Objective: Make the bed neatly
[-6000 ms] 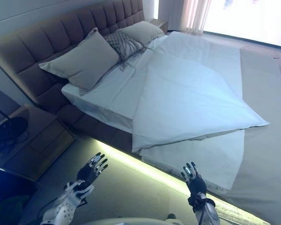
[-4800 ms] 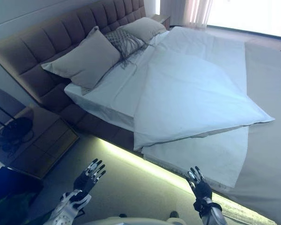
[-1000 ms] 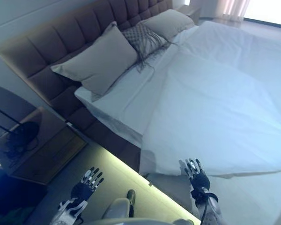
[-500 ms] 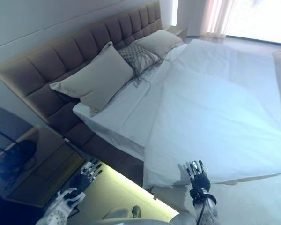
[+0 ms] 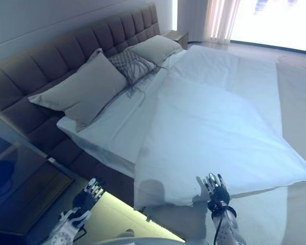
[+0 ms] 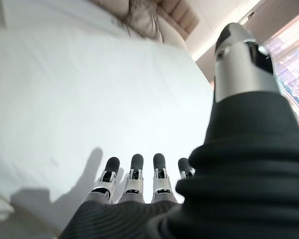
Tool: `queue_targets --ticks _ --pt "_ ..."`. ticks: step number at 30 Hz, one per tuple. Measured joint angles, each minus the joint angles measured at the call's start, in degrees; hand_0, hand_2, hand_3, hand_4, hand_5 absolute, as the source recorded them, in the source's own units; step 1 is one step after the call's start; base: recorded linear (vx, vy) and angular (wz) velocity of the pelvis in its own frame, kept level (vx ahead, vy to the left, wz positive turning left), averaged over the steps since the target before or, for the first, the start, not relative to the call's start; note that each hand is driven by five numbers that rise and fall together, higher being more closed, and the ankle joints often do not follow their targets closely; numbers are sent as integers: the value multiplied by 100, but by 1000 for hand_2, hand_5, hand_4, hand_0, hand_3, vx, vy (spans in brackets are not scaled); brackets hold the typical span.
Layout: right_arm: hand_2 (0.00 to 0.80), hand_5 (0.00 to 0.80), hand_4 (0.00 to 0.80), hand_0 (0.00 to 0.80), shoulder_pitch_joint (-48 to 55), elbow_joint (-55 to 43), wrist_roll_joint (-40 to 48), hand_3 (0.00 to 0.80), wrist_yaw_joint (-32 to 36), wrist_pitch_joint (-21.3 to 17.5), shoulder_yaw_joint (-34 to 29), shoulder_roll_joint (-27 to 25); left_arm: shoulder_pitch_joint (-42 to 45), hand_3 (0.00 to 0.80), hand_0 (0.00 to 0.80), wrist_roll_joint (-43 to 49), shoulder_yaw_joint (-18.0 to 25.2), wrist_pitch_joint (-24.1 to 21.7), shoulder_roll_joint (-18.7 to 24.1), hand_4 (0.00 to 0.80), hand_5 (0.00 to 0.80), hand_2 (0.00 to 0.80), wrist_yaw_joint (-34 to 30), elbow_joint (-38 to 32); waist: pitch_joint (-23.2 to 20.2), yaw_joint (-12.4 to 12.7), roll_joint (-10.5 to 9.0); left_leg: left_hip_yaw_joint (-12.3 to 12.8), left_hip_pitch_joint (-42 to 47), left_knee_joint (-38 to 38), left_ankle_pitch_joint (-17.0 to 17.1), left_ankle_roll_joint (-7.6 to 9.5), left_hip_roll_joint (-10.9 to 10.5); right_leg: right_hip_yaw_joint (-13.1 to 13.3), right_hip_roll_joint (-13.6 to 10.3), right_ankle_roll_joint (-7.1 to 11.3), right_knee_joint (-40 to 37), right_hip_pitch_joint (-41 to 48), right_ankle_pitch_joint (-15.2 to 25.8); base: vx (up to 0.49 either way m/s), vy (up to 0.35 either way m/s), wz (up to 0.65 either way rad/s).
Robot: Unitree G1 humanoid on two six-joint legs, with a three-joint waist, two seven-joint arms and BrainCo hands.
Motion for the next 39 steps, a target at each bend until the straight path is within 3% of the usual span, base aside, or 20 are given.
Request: queue_targets --ticks 2,4,5,10,17,19,24,27,32,39 --pt "0 0 0 0 -3 61 1 0 -149 -49 -18 -8 -90 0 0 12 -13 -1 -37 0 0 0 -23 122 22 2 -24 -94 -9 -3 -10 -9 -31 -26 -82 2 -10 30 2 102 279 8" --pt "0 0 0 0 -76 221 1 0 -282 -71 -59 -14 -185 0 0 19 -64 -14 -24 0 0 0 -36 180 29 3 84 -211 23 -206 -153 -121 -42 -118 -137 57 49 -16 15 111 377 17" --pt "0 0 0 0 -170 395 2 0 -374 -120 -113 16 -273 0 0 19 -100 -17 -3 0 0 0 -42 205 68 8 168 -263 69 -336 -174 -351 -70 -121 -195 96 105 -53 7 104 360 10" --pt "0 0 0 0 -639 1453 181 0 -436 -186 -613 109 -466 0 0 22 -314 -99 240 0 0 0 -56 268 266 25 190 -251 -32 -258 -206 -167 -576 30 -760 231 452 -355 -75 194 299 0" --pt "0 0 0 0 -665 1922 620 0 -157 -280 -1689 -77 -587 0 0 14 -589 7 337 0 0 0 -126 175 413 -35 448 -108 -142 -185 -272 -80 -747 99 -1013 419 523 -621 26 1 71 -13" --pt "0 0 0 0 -871 2422 1111 0 146 -280 -1763 -196 -682 0 0 -35 -592 -7 393 0 0 0 -154 120 456 48 414 65 -460 -25 -307 -83 -654 62 -1065 402 746 -1077 59 -305 -224 -27" --pt "0 0 0 0 -1507 2718 1599 0 551 -280 -1842 -471 -1428 0 0 -428 -804 -427 739 0 0 0 -141 -104 1085 63 279 -38 -1597 698 -330 -253 -176 -167 -696 123 902 -1911 268 -370 -173 -12" --pt "0 0 0 0 -2018 2737 1926 0 731 -281 -1928 -644 -2144 0 0 -499 -892 -625 886 0 0 0 -89 -84 1704 44 122 -154 -1985 926 -324 -301 46 -452 -575 -37 957 -2158 413 -136 -30 -7" --pt "0 0 0 0 -2401 3220 2149 0 1019 -256 -2183 -1108 -2520 0 0 -504 -1111 -767 946 0 0 0 -43 -110 1940 54 186 -160 -2285 1073 -361 -312 74 -606 -635 -54 939 -2328 476 -68 -14 0" --pt "0 0 0 0 -2878 4120 2951 0 1436 250 -2482 -1924 -2582 0 0 -661 -1148 -797 1190 0 0 0 61 -321 2041 239 279 -181 -2509 1107 -352 -329 -26 -618 -725 -31 1044 -2614 526 -48 -23 0"
